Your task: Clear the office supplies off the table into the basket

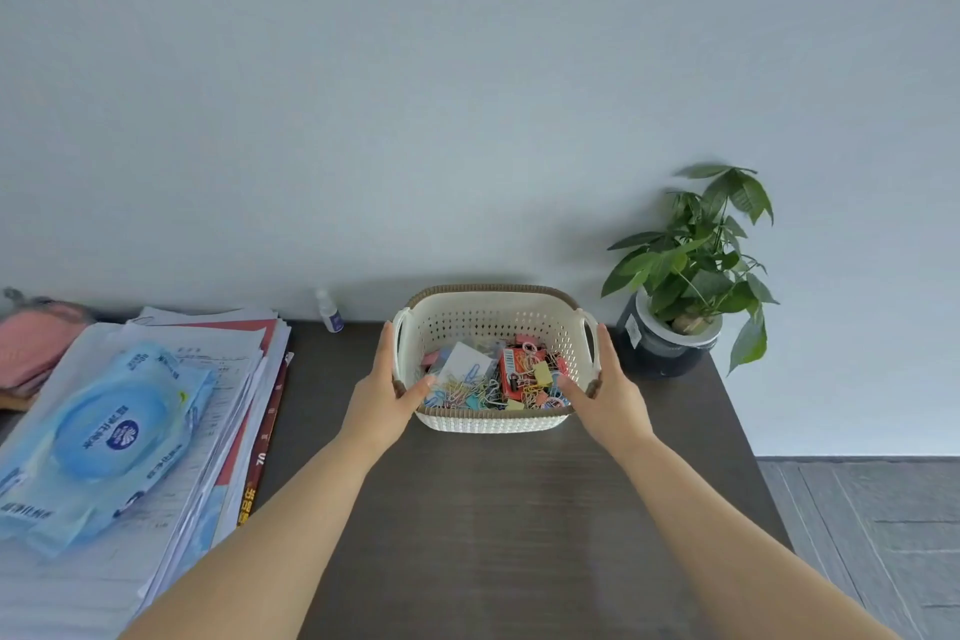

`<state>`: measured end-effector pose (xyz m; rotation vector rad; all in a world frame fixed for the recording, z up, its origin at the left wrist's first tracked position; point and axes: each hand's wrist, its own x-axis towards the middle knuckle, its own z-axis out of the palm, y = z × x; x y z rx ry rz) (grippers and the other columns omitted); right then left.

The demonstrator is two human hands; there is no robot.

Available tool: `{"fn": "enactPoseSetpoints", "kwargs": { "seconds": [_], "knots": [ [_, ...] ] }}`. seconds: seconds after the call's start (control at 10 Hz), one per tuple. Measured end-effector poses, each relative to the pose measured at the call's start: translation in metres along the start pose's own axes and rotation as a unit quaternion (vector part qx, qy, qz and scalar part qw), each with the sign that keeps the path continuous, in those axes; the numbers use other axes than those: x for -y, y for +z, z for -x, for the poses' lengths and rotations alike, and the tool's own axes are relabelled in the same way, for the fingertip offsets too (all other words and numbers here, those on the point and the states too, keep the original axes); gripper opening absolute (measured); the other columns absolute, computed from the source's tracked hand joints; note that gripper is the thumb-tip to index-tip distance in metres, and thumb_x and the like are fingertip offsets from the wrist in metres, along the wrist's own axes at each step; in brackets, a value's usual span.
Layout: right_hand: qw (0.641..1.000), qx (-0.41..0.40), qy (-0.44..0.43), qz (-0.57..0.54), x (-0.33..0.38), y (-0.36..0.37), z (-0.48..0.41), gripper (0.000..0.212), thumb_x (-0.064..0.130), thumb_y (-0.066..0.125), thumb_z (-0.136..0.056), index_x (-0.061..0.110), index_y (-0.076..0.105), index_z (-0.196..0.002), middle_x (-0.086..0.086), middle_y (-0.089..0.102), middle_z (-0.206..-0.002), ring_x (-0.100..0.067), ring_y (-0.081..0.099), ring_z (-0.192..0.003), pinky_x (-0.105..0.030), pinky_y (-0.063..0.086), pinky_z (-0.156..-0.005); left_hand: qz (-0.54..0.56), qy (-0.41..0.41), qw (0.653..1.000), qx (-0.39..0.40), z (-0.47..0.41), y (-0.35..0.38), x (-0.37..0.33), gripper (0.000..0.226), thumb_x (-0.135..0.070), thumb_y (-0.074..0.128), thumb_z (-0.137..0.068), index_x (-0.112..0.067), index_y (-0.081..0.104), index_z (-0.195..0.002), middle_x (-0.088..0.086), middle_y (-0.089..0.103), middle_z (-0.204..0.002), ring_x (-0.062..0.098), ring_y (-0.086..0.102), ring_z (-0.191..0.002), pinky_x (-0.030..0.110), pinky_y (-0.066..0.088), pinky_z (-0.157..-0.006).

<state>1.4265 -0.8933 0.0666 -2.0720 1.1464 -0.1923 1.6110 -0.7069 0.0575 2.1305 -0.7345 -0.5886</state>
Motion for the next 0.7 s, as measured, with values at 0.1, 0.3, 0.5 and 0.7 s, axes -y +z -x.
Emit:
{"fn": "enactPoseSetpoints", "kwargs": {
  "seconds": [0.1,0.3,0.5,0.7],
  "knots": [
    [1.000,0.005,0.005,0.024,0.000,0.000,-0.012,0.083,0.041,0.055,-0.089,0.033,-0.004,-0.146,0.001,0.054,-0.061,-0.016,0.056,-0.058,-0.025,0.043,-0.049,-0.011,-0.008,1.000,0.005,-0.010,0.001,-0.005,0.084,-0.032,0.060,-0.087,-0.043,-0.002,-0.141,0.005,0.052,-0.128,0.021,0.063,-0.094,0.042,0.058,-0.073],
    [0.998,0.025,0.008,0.048,0.000,0.000,-0.023,0.081,0.041,0.049,-0.091,0.034,-0.012,-0.144,0.003,0.051,-0.059,-0.014,0.053,-0.052,-0.023,0.037,-0.044,-0.025,-0.008,1.000,0.004,-0.020,0.002,-0.006,0.084,-0.031,0.060,-0.087,-0.041,-0.003,-0.142,0.004,0.050,-0.130,0.019,0.060,-0.094,0.038,0.058,-0.070],
    [0.997,0.050,0.015,0.063,0.001,-0.003,-0.022,0.082,0.044,0.046,-0.092,0.034,-0.016,-0.144,-0.007,0.059,-0.074,-0.016,0.055,-0.057,-0.032,0.050,-0.058,-0.066,-0.012,0.998,0.020,-0.017,-0.004,-0.015,0.086,-0.031,0.059,-0.087,-0.036,-0.007,-0.143,0.006,0.048,-0.134,0.023,0.060,-0.100,0.035,0.054,-0.079],
    [0.977,0.161,-0.040,0.131,0.010,-0.049,-0.002,0.087,0.060,0.047,-0.084,0.040,-0.014,-0.143,-0.003,0.012,-0.156,-0.030,0.022,-0.140,-0.047,0.022,-0.114,-0.199,0.051,0.977,0.054,0.002,-0.059,-0.046,0.095,-0.044,0.058,-0.085,-0.023,-0.011,-0.146,0.003,0.005,-0.156,0.019,0.013,-0.141,0.037,0.020,-0.112]
  ]
}}
